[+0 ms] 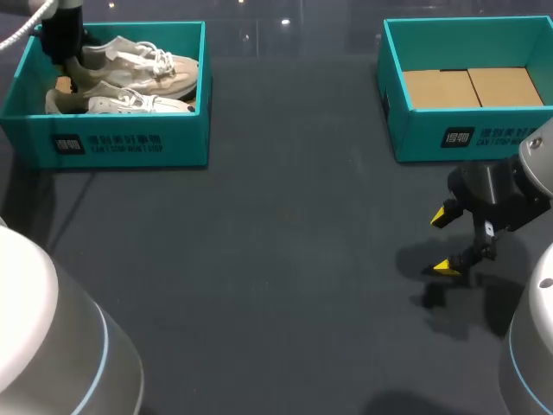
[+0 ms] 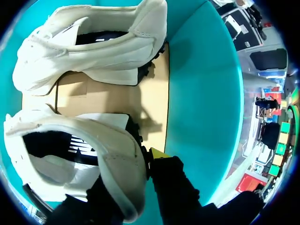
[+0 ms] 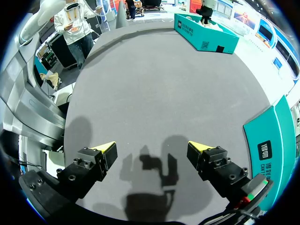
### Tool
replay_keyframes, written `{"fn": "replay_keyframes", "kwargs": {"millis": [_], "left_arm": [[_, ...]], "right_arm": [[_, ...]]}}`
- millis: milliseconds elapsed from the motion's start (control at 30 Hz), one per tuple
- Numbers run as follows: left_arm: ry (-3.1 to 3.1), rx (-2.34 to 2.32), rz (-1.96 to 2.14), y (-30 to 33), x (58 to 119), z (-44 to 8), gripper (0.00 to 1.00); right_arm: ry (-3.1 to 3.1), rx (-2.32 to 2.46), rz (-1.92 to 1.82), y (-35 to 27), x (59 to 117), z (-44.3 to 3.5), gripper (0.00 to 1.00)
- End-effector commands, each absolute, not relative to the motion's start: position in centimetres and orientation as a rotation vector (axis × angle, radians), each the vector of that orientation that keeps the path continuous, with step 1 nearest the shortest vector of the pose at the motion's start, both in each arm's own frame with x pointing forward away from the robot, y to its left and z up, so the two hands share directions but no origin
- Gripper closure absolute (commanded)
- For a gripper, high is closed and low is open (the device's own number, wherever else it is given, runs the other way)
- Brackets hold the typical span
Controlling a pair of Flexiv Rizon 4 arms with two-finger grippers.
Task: Take the shoe out of the shoebox, open the shoe tongue, remove and reinsert the insole, then place the shoe into the shoebox
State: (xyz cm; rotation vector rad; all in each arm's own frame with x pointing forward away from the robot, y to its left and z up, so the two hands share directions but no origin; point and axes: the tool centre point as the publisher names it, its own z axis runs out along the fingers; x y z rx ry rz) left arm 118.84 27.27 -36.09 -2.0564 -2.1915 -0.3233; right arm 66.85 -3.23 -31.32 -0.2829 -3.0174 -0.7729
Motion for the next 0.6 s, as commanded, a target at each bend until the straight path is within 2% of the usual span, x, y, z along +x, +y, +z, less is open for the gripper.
{"fn": "replay_keyframes", "kwargs": {"millis": [33,133,300,600], "left_arm": [[-2.184,-2.065,-0.299,27.34,119.6,-36.62,1.0],[-2.185,-2.063,-0.275,27.39,119.72,-36.86,0.83],[-2.189,-2.059,-0.243,27.46,119.74,-37.07,0.82],[-2.183,-2.072,-0.204,27.46,119.09,-37.18,0.62]], "right_arm": [[-3.022,-0.285,-0.769,-3.21,66.65,-31.29,0.0],[-3.022,-0.285,-0.769,-3.21,66.65,-31.29,0.0],[-3.022,-0.285,-0.769,-3.21,66.65,-31.29,0.0],[-3.022,-0.285,-0.769,-3.21,66.65,-31.29,0.0]]}}
